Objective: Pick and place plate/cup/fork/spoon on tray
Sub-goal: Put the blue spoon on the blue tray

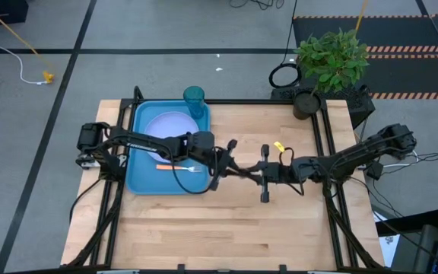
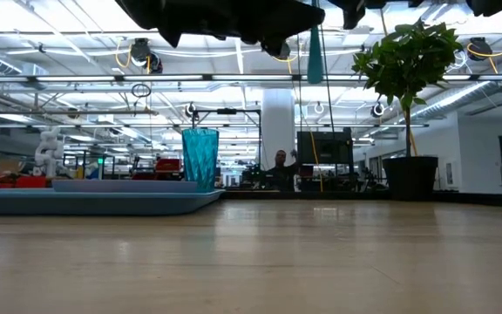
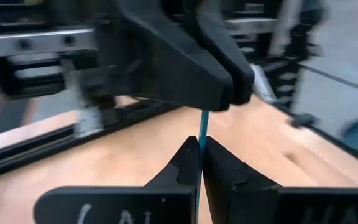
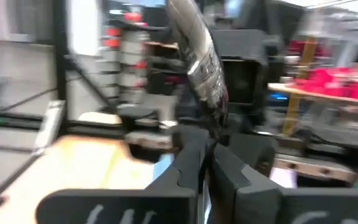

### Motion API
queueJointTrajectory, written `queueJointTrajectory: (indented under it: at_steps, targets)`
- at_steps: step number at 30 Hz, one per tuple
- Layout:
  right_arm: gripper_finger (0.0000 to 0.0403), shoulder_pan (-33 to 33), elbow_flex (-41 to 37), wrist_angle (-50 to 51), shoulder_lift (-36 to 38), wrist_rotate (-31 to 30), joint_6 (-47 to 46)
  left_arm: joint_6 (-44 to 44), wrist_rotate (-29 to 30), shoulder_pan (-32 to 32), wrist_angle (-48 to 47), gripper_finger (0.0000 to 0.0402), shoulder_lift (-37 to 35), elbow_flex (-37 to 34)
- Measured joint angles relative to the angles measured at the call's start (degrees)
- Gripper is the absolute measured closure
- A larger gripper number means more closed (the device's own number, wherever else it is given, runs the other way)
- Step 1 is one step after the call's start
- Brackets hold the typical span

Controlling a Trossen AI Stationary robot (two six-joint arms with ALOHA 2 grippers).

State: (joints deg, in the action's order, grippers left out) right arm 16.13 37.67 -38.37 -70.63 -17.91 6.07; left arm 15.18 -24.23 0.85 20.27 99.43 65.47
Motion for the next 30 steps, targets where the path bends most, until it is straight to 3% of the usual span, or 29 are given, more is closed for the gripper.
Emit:
queueJointTrajectory:
  at_steps: [6, 13, 18, 21, 30]
  targets:
    - [0.0346, -2.7, 0.0, 0.5, 0.0, 16.4, -3.3, 4.4, -8.3, -0.3, -1.9, 0.0396, 0.1, 0.0]
    - [0.0322, -4.7, 0.0, -4.0, -4.5, 22.9, -3.9, 5.3, -10.3, 0.2, 1.0, 0.0396, 3.1, 0.0]
    - [0.0332, -5.5, -0.1, -4.6, -6.0, 28.6, -3.8, 6.5, -19.7, 2.0, 1.0, 0.0396, 4.9, -0.2]
    - [0.0338, -6.0, 0.0, -4.3, -6.1, 32.9, -4.1, 7.0, -21.5, 2.1, 1.0, 0.0396, 5.1, 0.0]
    - [0.0339, -6.1, -0.1, -5.4, -7.3, 36.7, -3.2, 10.6, -26.9, 2.3, 0.6, 0.0395, 5.6, -0.1]
